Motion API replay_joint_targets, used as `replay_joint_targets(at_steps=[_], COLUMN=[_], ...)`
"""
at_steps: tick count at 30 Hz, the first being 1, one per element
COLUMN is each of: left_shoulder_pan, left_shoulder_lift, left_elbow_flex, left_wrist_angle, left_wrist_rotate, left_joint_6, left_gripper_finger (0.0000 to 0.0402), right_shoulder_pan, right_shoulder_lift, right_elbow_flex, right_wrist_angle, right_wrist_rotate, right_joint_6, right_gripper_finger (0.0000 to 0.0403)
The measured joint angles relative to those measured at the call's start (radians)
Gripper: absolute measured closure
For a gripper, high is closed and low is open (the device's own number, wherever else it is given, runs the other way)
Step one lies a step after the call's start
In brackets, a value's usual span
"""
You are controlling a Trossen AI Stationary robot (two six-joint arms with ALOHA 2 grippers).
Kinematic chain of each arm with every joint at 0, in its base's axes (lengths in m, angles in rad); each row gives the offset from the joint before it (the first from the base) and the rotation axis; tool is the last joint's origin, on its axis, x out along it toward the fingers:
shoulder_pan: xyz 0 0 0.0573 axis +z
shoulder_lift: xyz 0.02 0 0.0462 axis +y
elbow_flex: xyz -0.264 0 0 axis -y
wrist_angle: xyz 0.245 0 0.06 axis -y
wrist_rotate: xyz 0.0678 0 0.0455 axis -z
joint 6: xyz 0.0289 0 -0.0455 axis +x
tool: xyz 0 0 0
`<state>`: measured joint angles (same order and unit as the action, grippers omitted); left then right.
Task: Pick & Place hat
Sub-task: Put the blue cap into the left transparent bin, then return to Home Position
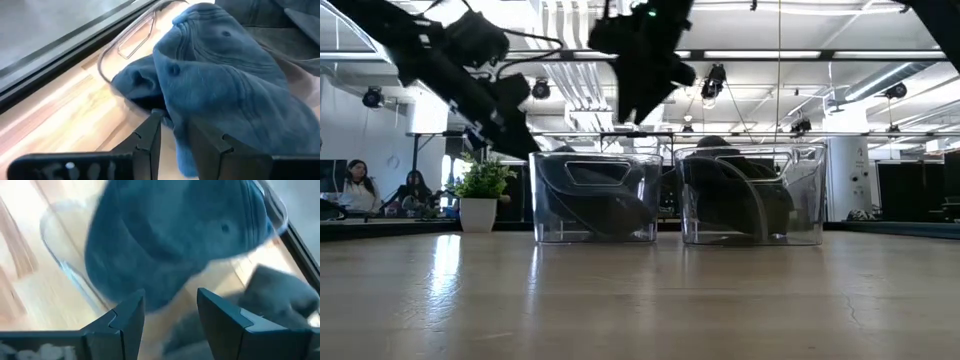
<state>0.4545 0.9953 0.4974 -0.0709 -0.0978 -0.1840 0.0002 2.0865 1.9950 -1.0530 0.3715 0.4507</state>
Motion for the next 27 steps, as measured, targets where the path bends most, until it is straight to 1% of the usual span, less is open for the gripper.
replay_joint_targets(at_steps=[2,4,7,10,13,15,19,21,23,26,27], left_shoulder_pan=[0.000,0.000,0.000,-0.003,-0.007,-0.006,-0.007,-0.006,-0.006,-0.006,-0.006], left_shoulder_lift=[-0.052,-0.104,-0.176,-0.241,-0.297,-0.324,-0.384,-0.412,-0.432,-0.447,-0.448], left_elbow_flex=[0.002,-0.003,-0.001,0.013,0.039,0.050,0.106,0.144,0.182,0.207,0.205], left_wrist_angle=[-0.050,-0.056,-0.060,-0.137,-0.235,-0.291,-0.351,-0.356,-0.337,-0.258,-0.224], left_wrist_rotate=[-0.001,-0.001,-0.001,0.024,0.054,0.046,0.044,0.048,0.053,0.063,0.094], left_joint_6=[-0.008,-0.016,-0.017,-0.046,-0.072,-0.080,-0.090,-0.122,-0.193,-0.293,-0.324], left_gripper_finger=[0.0312,0.0312,0.0312,0.0312,0.0312,0.0312,0.0312,0.0312,0.0312,0.0312,0.0312], right_shoulder_pan=[0.004,0.010,0.017,0.032,0.049,0.056,0.076,0.090,0.103,0.125,0.134], right_shoulder_lift=[-0.037,-0.084,-0.172,-0.286,-0.407,-0.476,-0.596,-0.659,-0.717,-0.823,-0.862], right_elbow_flex=[-0.057,-0.128,-0.263,-0.423,-0.564,-0.645,-0.757,-0.797,-0.835,-0.899,-0.922], right_wrist_angle=[-0.014,-0.004,0.001,0.015,0.081,0.149,0.271,0.289,0.289,0.295,0.312], right_wrist_rotate=[0.003,0.003,0.009,0.024,0.024,0.024,0.024,0.023,0.020,0.023,0.025], right_joint_6=[0.006,0.012,0.055,0.139,0.231,0.277,0.309,0.329,0.351,0.355,0.354], right_gripper_finger=[0.0227,0.0227,0.0227,0.0227,0.0227,0.0227,0.0227,0.0227,0.0227,0.0227,0.0227])
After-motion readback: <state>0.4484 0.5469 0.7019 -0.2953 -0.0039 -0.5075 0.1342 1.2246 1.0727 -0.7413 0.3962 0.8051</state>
